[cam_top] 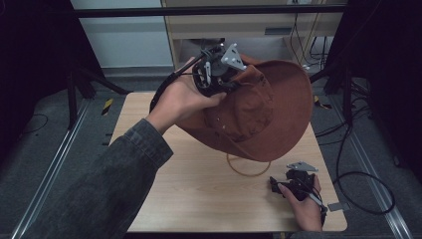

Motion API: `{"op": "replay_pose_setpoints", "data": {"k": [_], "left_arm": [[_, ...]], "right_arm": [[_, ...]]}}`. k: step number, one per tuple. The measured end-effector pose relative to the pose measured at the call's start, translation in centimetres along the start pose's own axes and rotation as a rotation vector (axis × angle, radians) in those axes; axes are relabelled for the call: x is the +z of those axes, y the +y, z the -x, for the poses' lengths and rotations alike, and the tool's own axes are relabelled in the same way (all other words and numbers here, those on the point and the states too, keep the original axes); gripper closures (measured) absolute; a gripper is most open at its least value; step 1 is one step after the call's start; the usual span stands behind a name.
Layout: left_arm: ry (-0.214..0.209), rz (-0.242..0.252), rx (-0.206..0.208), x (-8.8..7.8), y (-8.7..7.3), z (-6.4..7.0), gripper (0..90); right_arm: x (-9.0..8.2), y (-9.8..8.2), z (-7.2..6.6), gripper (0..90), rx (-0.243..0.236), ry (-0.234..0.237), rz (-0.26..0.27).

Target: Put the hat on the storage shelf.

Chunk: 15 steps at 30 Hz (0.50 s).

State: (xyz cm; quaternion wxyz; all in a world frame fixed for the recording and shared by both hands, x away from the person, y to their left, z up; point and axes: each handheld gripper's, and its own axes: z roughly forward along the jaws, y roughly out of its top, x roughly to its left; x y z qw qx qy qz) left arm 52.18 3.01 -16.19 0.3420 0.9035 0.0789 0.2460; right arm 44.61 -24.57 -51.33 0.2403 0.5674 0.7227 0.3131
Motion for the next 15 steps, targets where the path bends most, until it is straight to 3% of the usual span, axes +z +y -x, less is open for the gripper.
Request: {"op": "replay_pose_setpoints", "data": {"k": [15], "left_arm": [[-0.026,-0.021,0.007,2.9,1.4,0.5,88.6]], "right_arm": [[0.0,0.0,0.0,0.7,-0.004,0.002,0.001]]}}
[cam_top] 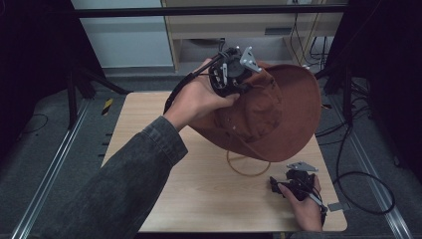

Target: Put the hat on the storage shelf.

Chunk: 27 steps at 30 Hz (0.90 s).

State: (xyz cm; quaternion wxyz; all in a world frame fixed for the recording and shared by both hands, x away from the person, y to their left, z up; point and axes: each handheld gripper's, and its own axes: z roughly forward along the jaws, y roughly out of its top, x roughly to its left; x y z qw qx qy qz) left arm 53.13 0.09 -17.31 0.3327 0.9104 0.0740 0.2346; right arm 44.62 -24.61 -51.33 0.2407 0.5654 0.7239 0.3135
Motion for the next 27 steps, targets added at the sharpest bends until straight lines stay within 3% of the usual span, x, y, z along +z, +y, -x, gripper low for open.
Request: {"op": "replay_pose_setpoints", "data": {"k": [27], "left_arm": [[-0.045,-0.036,0.007,3.8,0.9,0.9,88.0]], "right_arm": [[0.0,0.0,0.0,0.7,-0.003,-0.003,-0.002]]}}
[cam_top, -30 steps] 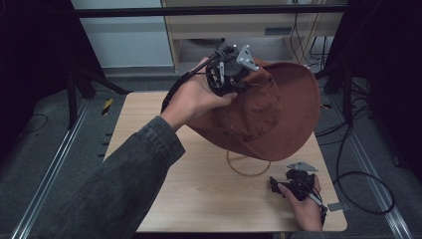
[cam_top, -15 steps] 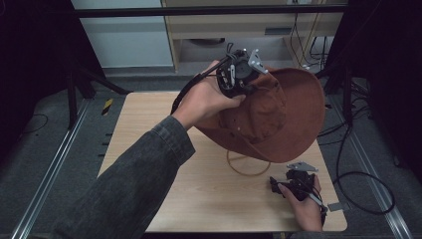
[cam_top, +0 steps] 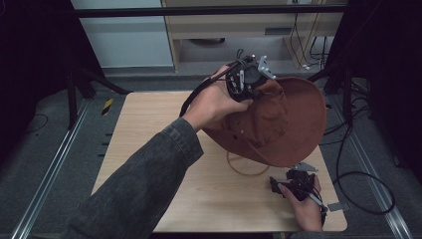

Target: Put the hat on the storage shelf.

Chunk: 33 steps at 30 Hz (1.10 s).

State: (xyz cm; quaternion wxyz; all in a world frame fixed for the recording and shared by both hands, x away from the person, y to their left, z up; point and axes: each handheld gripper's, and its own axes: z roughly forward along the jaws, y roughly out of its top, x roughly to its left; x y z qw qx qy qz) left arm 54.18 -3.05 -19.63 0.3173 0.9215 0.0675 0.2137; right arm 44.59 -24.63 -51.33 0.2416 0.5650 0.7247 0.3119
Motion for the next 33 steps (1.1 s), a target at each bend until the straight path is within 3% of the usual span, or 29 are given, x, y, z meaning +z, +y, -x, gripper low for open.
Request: {"op": "replay_pose_setpoints", "data": {"k": [27,33], "left_arm": [[-0.008,-0.017,0.002,1.5,0.4,0.6,84.5],[0.004,-0.008,0.000,1.7,0.2,0.6,77.2]], "right_arm": [[0.0,0.0,0.0,0.7,0.000,0.000,0.000],[0.0,0.0,0.0,0.7,0.000,0.001,0.000]]}}
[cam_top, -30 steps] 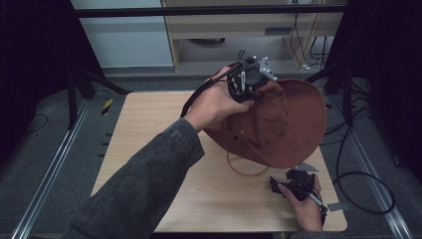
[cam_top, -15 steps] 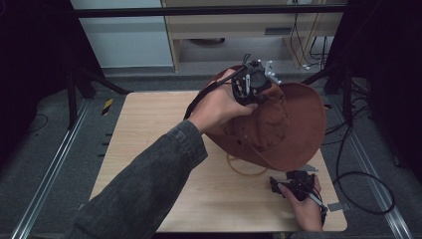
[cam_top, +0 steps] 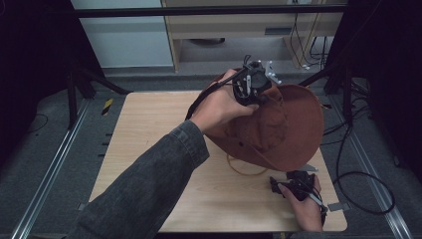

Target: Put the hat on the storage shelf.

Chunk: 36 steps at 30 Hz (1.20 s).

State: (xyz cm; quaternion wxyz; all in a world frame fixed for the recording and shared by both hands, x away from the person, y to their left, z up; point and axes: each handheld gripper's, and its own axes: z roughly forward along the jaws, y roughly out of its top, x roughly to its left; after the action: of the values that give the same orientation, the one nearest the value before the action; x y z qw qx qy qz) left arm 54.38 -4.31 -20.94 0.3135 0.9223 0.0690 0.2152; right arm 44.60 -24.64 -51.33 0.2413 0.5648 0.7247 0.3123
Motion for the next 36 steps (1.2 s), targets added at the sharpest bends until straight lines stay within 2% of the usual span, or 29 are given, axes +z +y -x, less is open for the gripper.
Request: {"op": "replay_pose_setpoints", "data": {"k": [2,4,7,12,14,15,17,26,32,36], "left_arm": [[0.011,0.013,-0.005,-0.1,-0.1,0.0,74.5],[0.015,0.026,-0.014,-0.3,0.0,-0.2,72.0],[0.018,0.038,-0.018,-0.6,0.0,-0.2,69.5],[0.015,0.042,-0.023,-0.7,-0.2,-0.2,68.5],[0.016,0.052,-0.029,-0.8,-0.3,-0.1,65.8],[0.015,0.055,-0.028,-0.9,-0.3,-0.1,65.1],[0.012,0.057,-0.024,-1.2,-0.4,0.0,63.2],[0.002,0.085,-0.038,-2.5,-0.9,0.5,54.0],[0.003,0.106,-0.054,-3.7,-1.3,0.8,41.8],[0.010,0.134,-0.079,-4.2,-1.9,0.8,28.1]], "right_arm": [[0.0,0.0,0.1,0.7,-0.012,-0.002,-0.004],[0.0,0.0,0.0,0.7,0.004,0.005,-0.001],[0.0,0.0,0.0,0.7,-0.006,-0.006,-0.005],[-0.1,0.0,0.0,0.7,-0.005,0.002,-0.004],[0.0,0.0,0.0,0.7,0.004,0.004,-0.001],[-0.1,0.0,0.1,0.7,-0.014,-0.007,-0.008],[0.0,0.0,0.0,0.7,0.002,-0.006,-0.001],[0.0,0.0,0.0,0.7,-0.002,-0.006,-0.003],[0.0,0.0,0.0,0.6,0.003,-0.007,-0.003],[0.0,0.0,0.0,0.7,0.002,-0.007,-0.003]]}}
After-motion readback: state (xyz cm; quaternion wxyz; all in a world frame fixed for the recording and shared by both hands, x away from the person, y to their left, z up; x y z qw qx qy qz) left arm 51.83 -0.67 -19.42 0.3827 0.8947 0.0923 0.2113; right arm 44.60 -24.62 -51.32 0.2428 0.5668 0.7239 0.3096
